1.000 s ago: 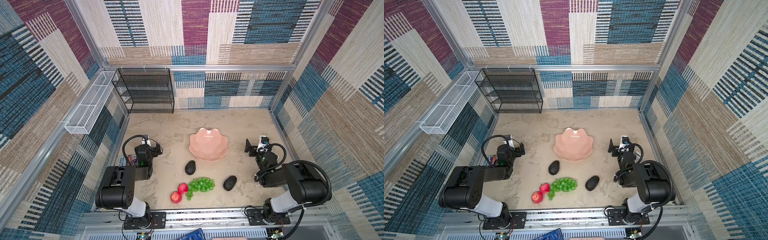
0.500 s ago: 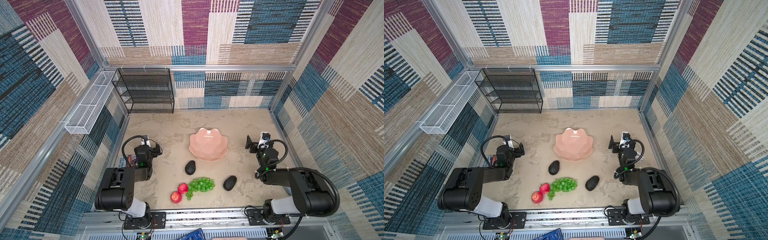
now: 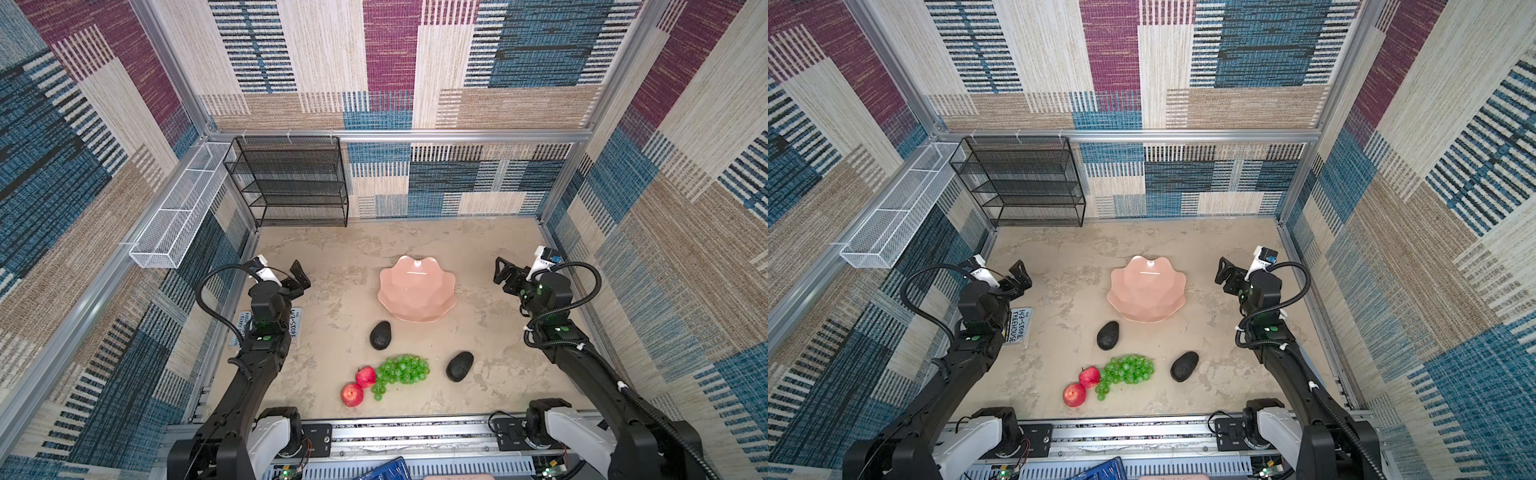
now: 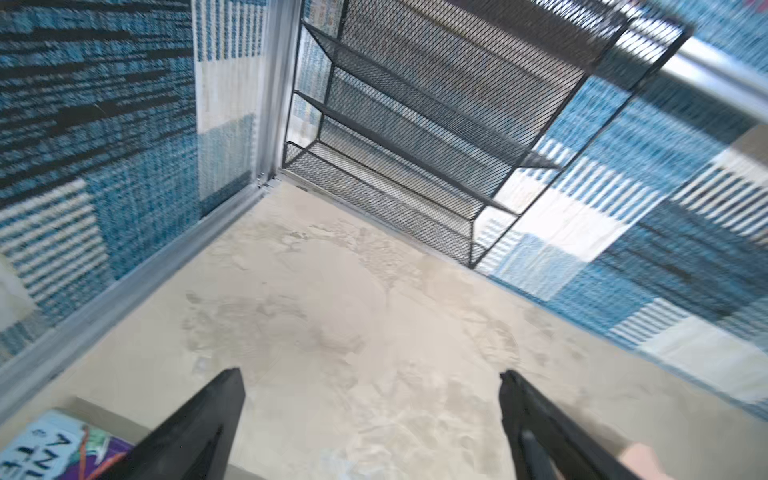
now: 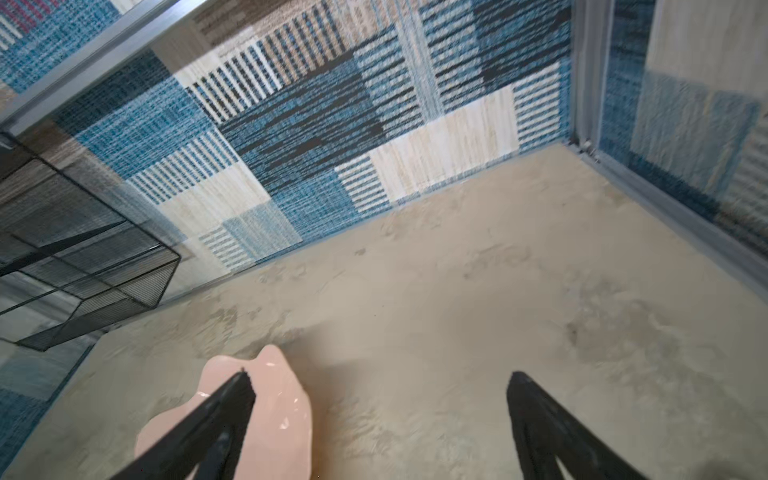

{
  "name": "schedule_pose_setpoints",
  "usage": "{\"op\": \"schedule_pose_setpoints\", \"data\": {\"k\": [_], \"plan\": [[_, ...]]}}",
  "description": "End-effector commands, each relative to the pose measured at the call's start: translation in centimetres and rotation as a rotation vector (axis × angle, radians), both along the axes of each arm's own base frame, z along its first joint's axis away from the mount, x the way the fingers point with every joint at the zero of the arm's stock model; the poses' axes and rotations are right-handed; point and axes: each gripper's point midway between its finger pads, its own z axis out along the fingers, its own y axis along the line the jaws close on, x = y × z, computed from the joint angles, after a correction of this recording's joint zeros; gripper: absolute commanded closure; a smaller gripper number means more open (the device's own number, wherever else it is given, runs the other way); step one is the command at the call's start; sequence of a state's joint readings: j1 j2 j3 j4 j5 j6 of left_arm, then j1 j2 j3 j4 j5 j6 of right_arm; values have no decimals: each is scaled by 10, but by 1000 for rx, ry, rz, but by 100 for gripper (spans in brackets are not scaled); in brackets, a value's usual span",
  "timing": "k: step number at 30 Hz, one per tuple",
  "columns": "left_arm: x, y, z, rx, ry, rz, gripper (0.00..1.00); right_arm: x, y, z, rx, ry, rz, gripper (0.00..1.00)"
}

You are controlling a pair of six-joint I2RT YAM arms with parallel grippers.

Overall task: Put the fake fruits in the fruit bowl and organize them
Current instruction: 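Reach the right gripper down and grasp the black avocado nearest it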

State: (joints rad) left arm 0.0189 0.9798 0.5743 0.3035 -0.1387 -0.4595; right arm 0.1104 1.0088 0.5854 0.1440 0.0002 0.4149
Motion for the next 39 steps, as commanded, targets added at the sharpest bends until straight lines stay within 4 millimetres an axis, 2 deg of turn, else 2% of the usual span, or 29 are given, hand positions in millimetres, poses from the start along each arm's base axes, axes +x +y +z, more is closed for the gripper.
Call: {"op": "schedule_pose_setpoints", "data": {"k": [1,5,8,11,16,21,26,33,39], "plan": [[-7,-22,-14,-200,122,-81,5,-32,24,-57,26,322,46,6],[-17,-18,-19,-168,197,-63,5,-70,67,-102,23,545,138,8],[-20,-17,-17,-153,193,-59,5,-100,87,-129,15,670,150,7],[-20,-19,-16,-148,189,-73,5,-119,91,-141,15,729,122,7],[-21,-18,-19,-147,191,-63,5,-142,85,-153,-1,797,79,5],[-21,-17,-20,-147,191,-58,5,-170,100,-168,15,867,114,4],[-21,-17,-21,-157,192,-58,5,-184,118,-177,31,901,154,4],[-22,-14,-22,-153,195,-39,5,-191,138,-189,41,920,187,6],[-25,-12,-26,-157,199,-27,5,-192,138,-195,7,910,167,16]]}}
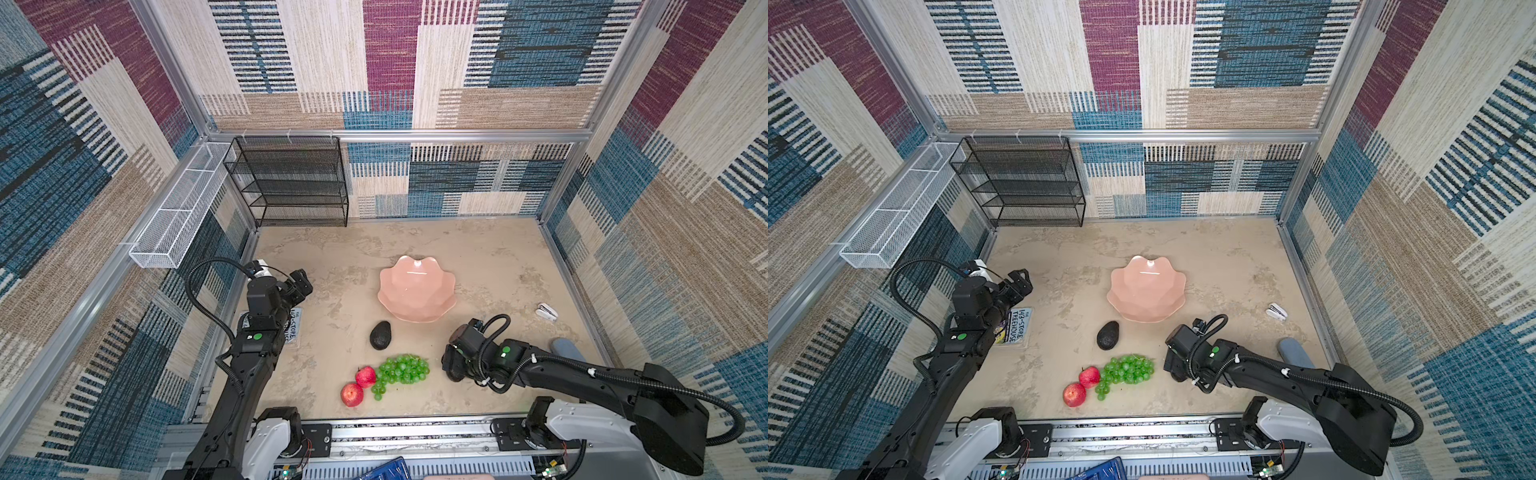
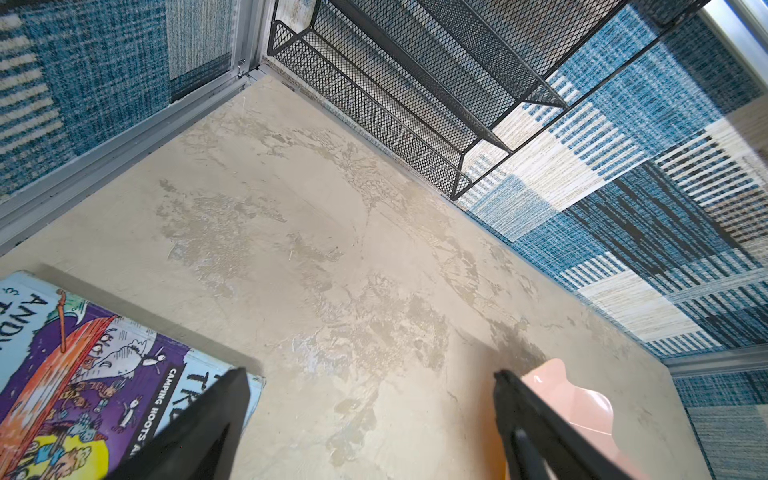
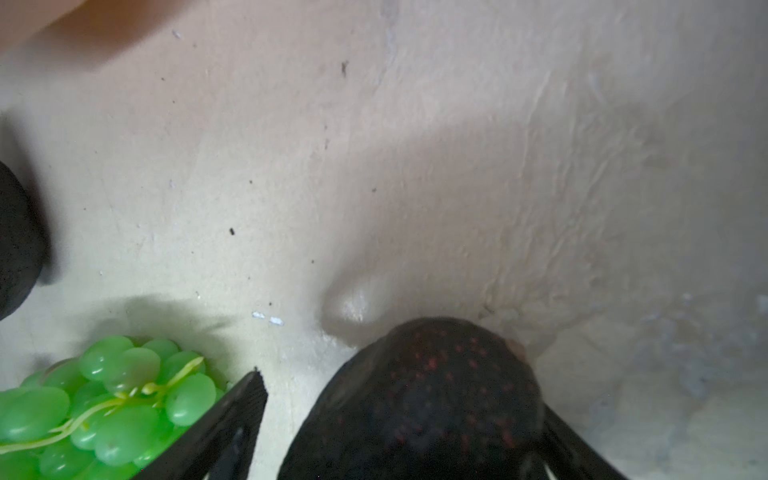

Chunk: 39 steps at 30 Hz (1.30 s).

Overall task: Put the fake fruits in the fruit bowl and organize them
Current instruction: 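Reach the right gripper down and grasp the black avocado nearest it, then carry the avocado with the right gripper into the pink bowl and release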

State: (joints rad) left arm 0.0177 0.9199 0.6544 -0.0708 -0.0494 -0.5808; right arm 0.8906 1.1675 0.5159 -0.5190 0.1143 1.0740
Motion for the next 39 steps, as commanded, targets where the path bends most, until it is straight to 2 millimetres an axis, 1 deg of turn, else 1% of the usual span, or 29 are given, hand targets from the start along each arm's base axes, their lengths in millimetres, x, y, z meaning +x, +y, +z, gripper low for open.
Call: {"op": "schedule_pose_setpoints", "data": {"k": [1,5,8,10,12,15,20,23,25,28,33,36,39], "plan": [[0,4,3,-9,-19,32,5,2,0,-2,4,-13,-32,19],[1,4,4,-13,-22,27,5,6,-4,-4,-11,-42,-40,31],[0,4,1,-15,-14,31,5,7,-8,-6,-31,-58,-37,37],[-1,5,0,-12,-10,39,5,9,-11,-2,-41,-80,-35,42],[-2,6,0,-9,-11,45,5,16,-13,8,-57,-124,-29,46],[-1,5,2,-14,-12,36,5,30,-15,35,-88,-214,-17,50],[-3,2,-2,-30,2,26,5,62,1,93,-139,-369,66,52],[-7,1,-6,-40,8,25,5,85,19,127,-166,-465,119,53],[-9,0,-5,-48,6,21,5,103,36,146,-155,-526,159,53],[-11,-3,-2,-56,13,7,5,130,60,160,-120,-579,232,53],[-17,-8,3,-63,24,-18,5,176,90,166,-80,-623,346,52],[-22,-12,6,-77,37,-37,5,200,104,153,-76,-609,413,52],[-26,-19,9,-81,53,-79,5,216,114,131,-88,-574,463,52]]}}
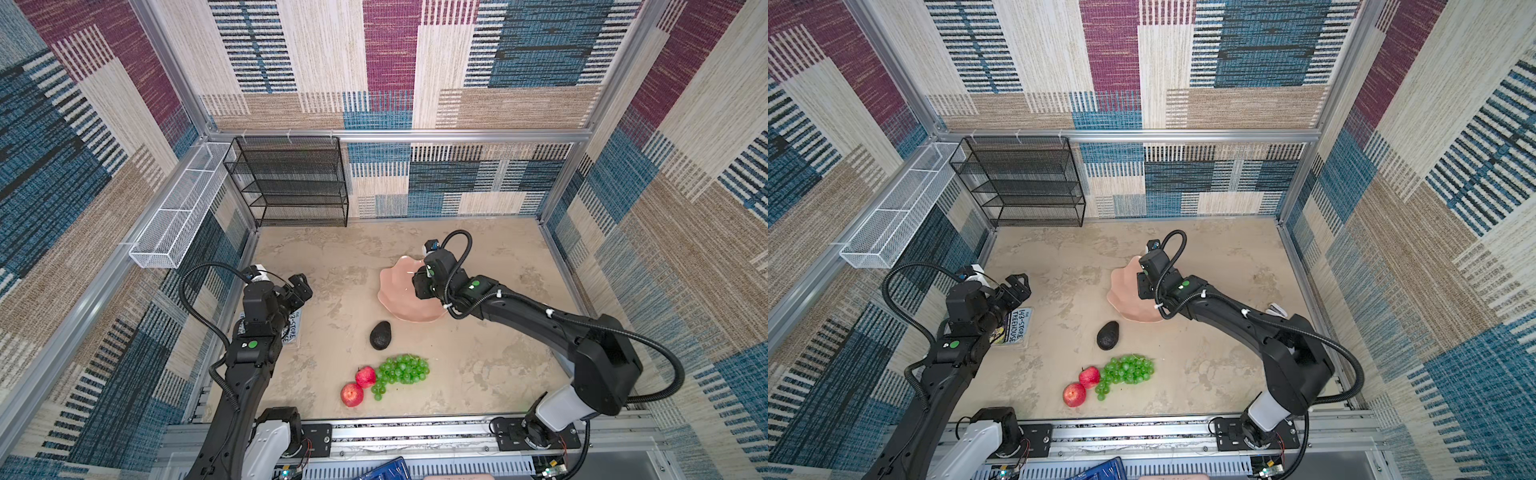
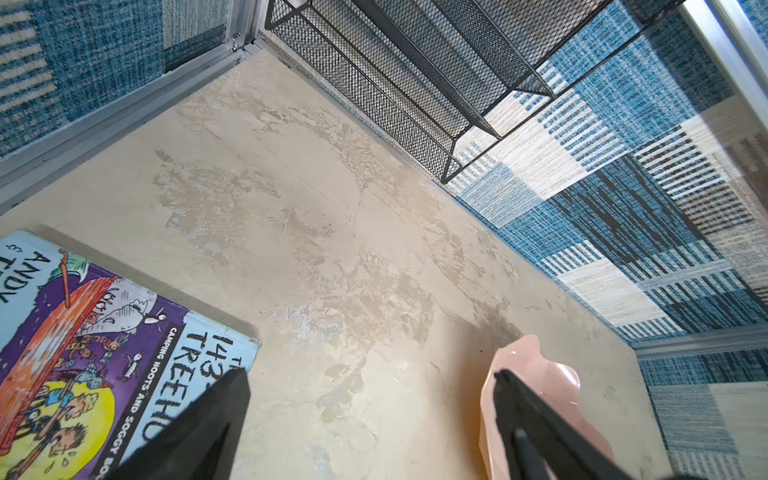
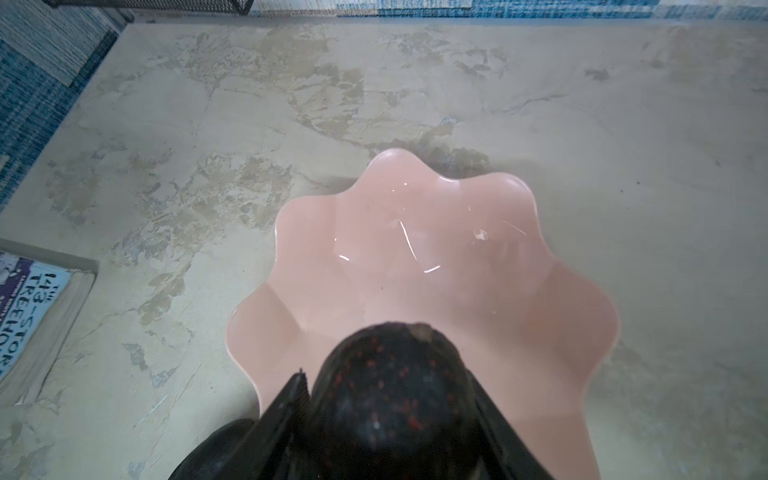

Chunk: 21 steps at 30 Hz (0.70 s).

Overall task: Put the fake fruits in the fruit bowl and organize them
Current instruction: 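Carry the avocado with the right gripper into the pink bowl and release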

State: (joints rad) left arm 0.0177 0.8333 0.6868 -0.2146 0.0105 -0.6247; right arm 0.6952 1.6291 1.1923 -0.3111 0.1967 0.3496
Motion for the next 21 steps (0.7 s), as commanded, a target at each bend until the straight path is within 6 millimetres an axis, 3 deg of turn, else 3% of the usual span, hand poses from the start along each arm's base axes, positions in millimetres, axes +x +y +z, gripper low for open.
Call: {"op": "schedule_pose_setpoints", "data": {"k": [1,7,11,21], "plan": [[-8,-9,0,-10,38,-51,5,13,24,-11,15,-6,132,52],[-21,-6,1,59,100,-68,5,27,36,-49,1,43,171,53],[-30,-14,-1,62,145,-126,6,36,43,-65,6,69,181,53],[-61,-34,-25,52,289,-275,9,47,48,-105,-3,152,183,49]]}}
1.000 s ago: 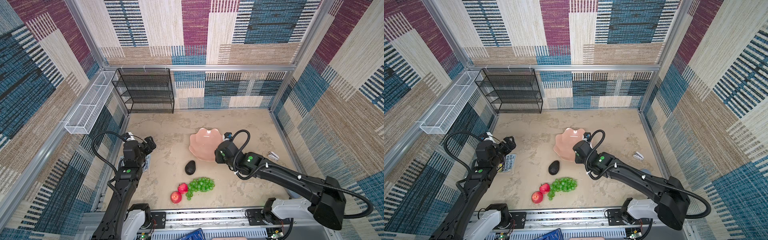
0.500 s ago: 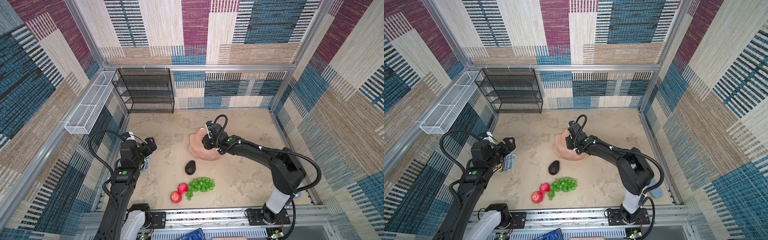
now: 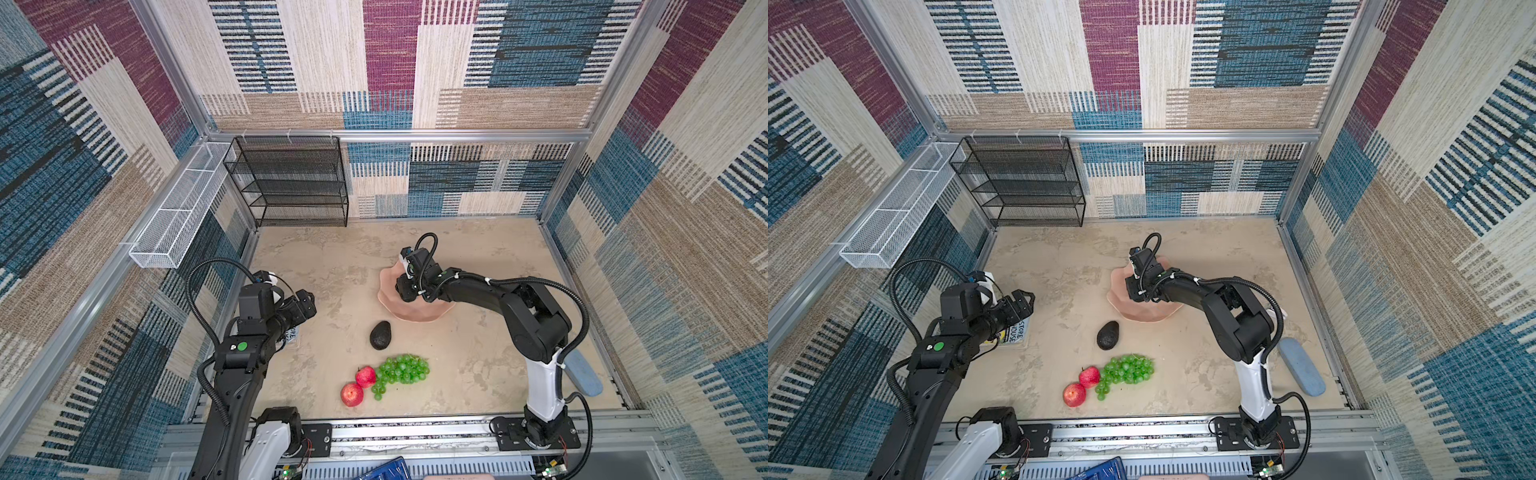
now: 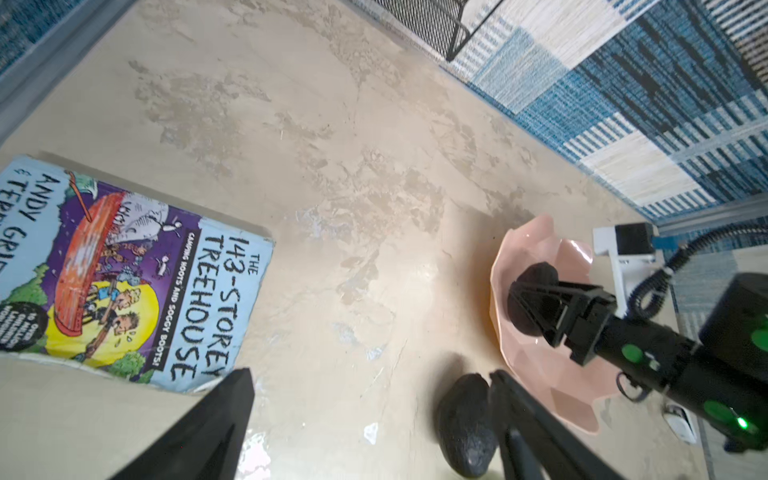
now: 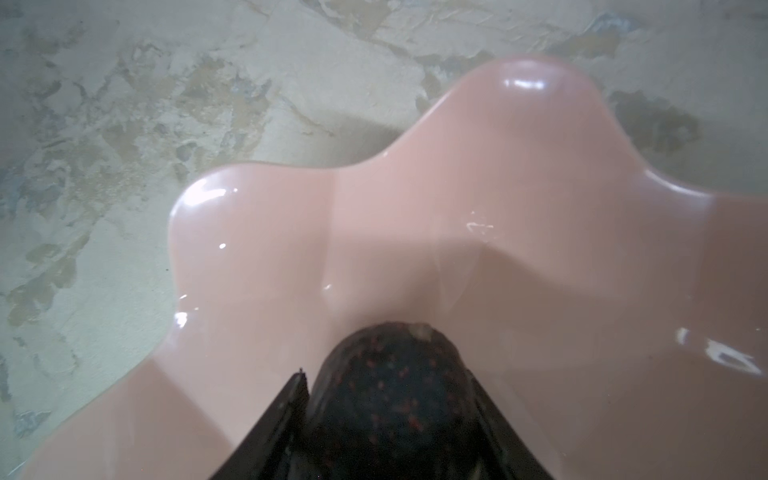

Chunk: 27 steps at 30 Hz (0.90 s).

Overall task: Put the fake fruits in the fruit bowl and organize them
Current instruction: 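Carry the avocado with the right gripper into the pink bowl and release, then grasp a red apple with the left gripper while the right gripper withdraws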

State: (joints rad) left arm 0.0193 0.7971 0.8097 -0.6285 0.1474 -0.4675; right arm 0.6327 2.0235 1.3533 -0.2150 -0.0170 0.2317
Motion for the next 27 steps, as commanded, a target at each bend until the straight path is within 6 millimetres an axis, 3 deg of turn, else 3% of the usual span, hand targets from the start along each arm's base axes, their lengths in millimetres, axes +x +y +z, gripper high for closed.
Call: {"op": "schedule_pose_setpoints", "data": {"k": [1,9,13,17,23,27], "plan": [[-15,-12,-7,-14,57,-82,10,4,8,0,32,-2,14,48],[-34,-37,-22,-138,192,-160,16,1,10,-4,58,17,12,33],[-54,-49,-31,-159,274,-199,18,0,11,2,80,8,11,27],[-76,-58,-31,-110,311,-220,19,5,5,35,119,-64,-12,18],[-104,-75,-45,-13,406,-273,20,12,-17,102,140,-231,-91,1],[-119,-80,-56,64,447,-287,19,1,-33,133,190,-315,-123,0]]}}
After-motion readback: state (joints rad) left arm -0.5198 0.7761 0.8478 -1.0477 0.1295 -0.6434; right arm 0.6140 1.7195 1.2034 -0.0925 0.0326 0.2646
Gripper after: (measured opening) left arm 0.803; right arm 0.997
